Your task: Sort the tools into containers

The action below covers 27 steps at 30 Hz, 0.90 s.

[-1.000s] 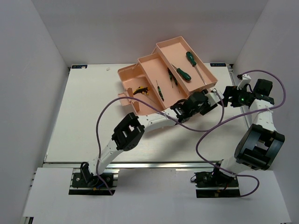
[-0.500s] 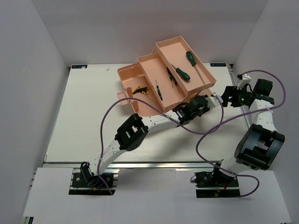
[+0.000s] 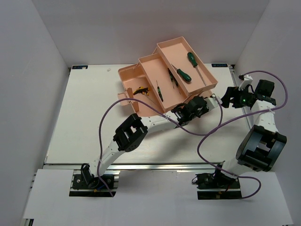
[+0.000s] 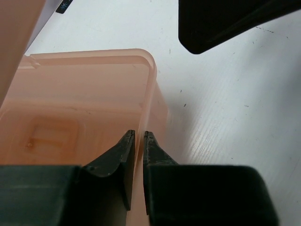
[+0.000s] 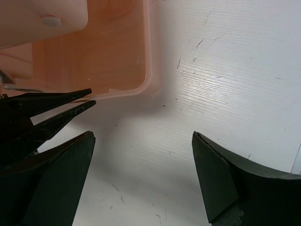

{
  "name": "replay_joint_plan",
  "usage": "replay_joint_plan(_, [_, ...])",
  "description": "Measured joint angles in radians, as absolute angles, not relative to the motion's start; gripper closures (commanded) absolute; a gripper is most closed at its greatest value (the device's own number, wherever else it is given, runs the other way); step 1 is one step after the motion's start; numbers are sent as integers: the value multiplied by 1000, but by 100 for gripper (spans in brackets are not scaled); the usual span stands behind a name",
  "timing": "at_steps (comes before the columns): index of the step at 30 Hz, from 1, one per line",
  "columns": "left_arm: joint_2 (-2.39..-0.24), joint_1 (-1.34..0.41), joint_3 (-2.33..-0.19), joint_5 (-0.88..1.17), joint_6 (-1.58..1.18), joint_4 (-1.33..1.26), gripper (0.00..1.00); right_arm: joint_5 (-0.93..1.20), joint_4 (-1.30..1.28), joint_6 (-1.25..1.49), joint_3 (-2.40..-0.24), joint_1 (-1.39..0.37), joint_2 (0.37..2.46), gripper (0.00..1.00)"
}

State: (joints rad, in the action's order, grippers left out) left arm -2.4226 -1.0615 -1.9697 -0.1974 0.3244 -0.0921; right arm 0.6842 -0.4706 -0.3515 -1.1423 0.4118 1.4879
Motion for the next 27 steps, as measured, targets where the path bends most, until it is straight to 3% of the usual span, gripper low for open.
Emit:
replay_joint_plan(2, [-2423,-1061,-1970,-196,325,-92,68,684,-471,-352,-1142,412,1488,11])
replay_joint_plan(3, [-2422,-1061,-1970,-197,326,-93,52,684,-471,-352,-1142,412,1488,11])
replay_joint_plan(7, [-2422,-1076,-1962,-216,335,-88,41,684,-471,-352,-1142,412,1488,11])
replay_joint_plan(19, [-2422,-1082,-1958,-318,405,-72,39,684,-471,-352,-1142,412,1497,11])
replay_joint_plan(27, [-2422,-1082,-1947,-352,460,-117,43,684,-471,-352,-1142,412,1497,11])
